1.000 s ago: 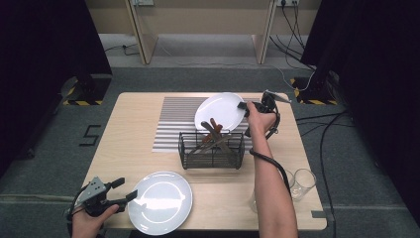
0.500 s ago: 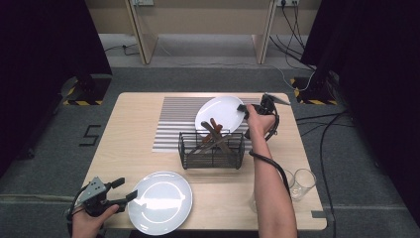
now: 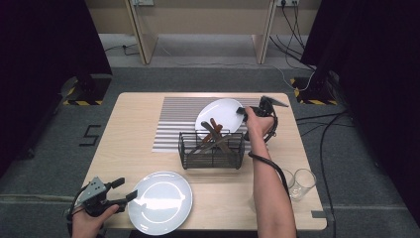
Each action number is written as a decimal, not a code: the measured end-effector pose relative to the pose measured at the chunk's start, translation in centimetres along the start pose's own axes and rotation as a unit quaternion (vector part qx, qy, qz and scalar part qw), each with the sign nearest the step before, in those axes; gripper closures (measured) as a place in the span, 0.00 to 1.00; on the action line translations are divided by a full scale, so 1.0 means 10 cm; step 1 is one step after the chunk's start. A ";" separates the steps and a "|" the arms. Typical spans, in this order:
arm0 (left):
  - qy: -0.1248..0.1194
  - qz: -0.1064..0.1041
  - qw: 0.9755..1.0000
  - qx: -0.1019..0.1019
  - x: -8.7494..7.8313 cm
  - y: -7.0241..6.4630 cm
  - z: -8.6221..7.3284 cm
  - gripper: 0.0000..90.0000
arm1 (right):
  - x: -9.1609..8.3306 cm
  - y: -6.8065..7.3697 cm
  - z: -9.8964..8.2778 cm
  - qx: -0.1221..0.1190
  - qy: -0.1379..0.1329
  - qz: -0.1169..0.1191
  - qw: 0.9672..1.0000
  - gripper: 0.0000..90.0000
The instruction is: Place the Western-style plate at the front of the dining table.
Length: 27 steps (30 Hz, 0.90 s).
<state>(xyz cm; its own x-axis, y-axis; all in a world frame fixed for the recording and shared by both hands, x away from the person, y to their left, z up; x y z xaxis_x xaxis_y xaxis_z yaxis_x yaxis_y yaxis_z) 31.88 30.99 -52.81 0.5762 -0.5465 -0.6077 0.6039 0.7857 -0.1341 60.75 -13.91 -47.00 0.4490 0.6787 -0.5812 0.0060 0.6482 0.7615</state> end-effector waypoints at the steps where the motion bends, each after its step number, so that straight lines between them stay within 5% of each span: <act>1: 0.000 0.000 1.000 0.000 0.00 0.00 0.00 0.27 | 0.00 0.00 0.00 -0.001 0.000 0.000 1.000 0.93; 27: 0.001 0.000 1.000 0.001 0.00 0.00 0.00 0.27 | 0.10 -0.17 -0.06 0.013 0.014 -0.014 1.000 0.93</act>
<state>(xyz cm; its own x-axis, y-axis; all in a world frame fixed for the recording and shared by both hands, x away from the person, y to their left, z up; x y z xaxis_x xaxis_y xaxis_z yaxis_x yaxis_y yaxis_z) 31.86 30.99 -52.83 0.5747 -0.5464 -0.6092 0.6048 0.7851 -0.1336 60.62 -14.11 -49.02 0.4223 0.6705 -0.6099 0.0408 0.6582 0.7518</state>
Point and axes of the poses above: each handheld gripper's, and its own axes: x roughly forward along the jaws, z roughly out of its top, y roughly to its left, the point moved 5 cm from there along x, roughly forward along the jaws, and after that the axes turned 13 degrees about y, right-handed, at the moved point
